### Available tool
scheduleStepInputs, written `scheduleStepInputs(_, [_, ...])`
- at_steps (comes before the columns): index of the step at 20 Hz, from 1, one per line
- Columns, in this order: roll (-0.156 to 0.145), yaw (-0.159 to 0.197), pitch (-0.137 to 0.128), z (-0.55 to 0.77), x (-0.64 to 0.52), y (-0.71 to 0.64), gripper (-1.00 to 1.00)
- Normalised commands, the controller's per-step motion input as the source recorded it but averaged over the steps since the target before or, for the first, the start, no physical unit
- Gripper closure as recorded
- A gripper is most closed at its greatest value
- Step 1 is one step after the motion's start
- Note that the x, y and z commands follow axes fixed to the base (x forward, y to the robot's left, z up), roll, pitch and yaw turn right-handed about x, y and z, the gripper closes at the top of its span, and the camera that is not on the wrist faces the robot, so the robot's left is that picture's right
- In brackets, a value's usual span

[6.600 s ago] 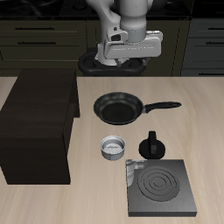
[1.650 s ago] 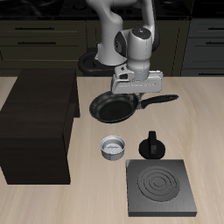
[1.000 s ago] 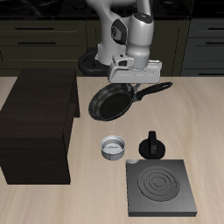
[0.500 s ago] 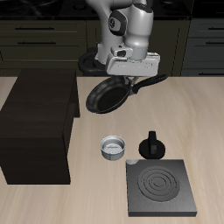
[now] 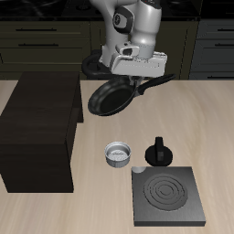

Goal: Place the frypan on top of the wooden shelf

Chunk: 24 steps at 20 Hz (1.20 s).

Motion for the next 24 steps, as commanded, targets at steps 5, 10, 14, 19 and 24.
scheduleStepInputs(5, [0.017, -0.003, 0.002, 0.09, 0.05, 0.17, 1.00])
scheduleStepInputs(10, [0.031, 0.012, -0.004, 0.16, 0.07, 0.28, 1.00])
scheduleStepInputs(14, [0.022, 0.012, -0.005, 0.14, 0.02, 0.22, 1.00])
scheduleStepInputs(19, [0.020, -0.008, -0.014, 0.23, 0.07, 0.21, 1.00])
scheduleStepInputs(24, [-0.015, -0.032, -0.031, 0.38, 0.07, 0.02, 1.00])
